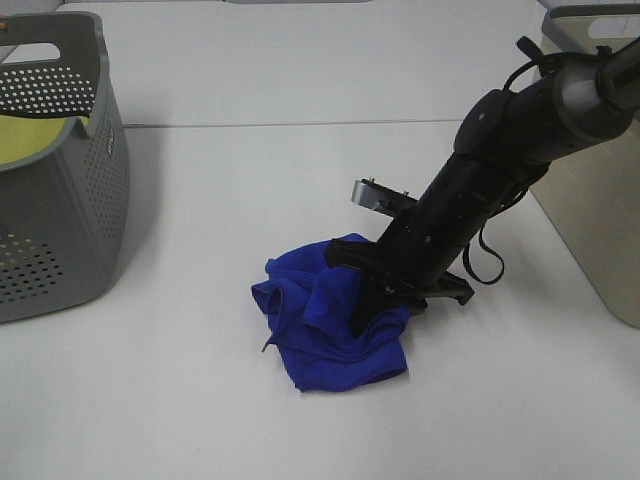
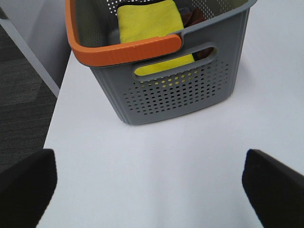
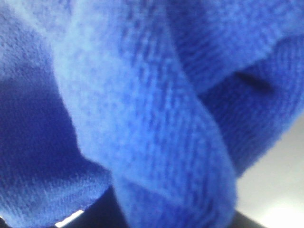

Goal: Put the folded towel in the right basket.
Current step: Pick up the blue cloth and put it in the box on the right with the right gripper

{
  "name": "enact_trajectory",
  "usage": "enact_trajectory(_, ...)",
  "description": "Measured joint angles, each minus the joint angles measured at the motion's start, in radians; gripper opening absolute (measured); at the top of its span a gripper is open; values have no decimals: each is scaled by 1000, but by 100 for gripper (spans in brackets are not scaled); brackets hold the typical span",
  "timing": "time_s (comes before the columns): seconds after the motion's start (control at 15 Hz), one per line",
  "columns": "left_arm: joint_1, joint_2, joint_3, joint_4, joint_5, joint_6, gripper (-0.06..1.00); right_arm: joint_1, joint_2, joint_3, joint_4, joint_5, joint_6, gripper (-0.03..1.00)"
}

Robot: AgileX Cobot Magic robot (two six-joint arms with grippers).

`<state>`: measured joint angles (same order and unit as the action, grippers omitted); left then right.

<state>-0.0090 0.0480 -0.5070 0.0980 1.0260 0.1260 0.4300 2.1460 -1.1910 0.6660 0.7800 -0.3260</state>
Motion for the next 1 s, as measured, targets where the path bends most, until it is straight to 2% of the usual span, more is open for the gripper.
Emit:
enact_trajectory(0.27,0,0,0,0,0,0,99,0,-97,7,-133,44,0,13)
enact_trajectory(0.6,0,0,0,0,0,0,99,0,-427,8,-149,55,0,13)
enact_trajectory(0.8,0,0,0,0,0,0,99,0,-543,8,-156,72,0,13)
enact_trajectory(1.0,0,0,0,0,0,0,99,0,-672,-24,-173,144,0,13)
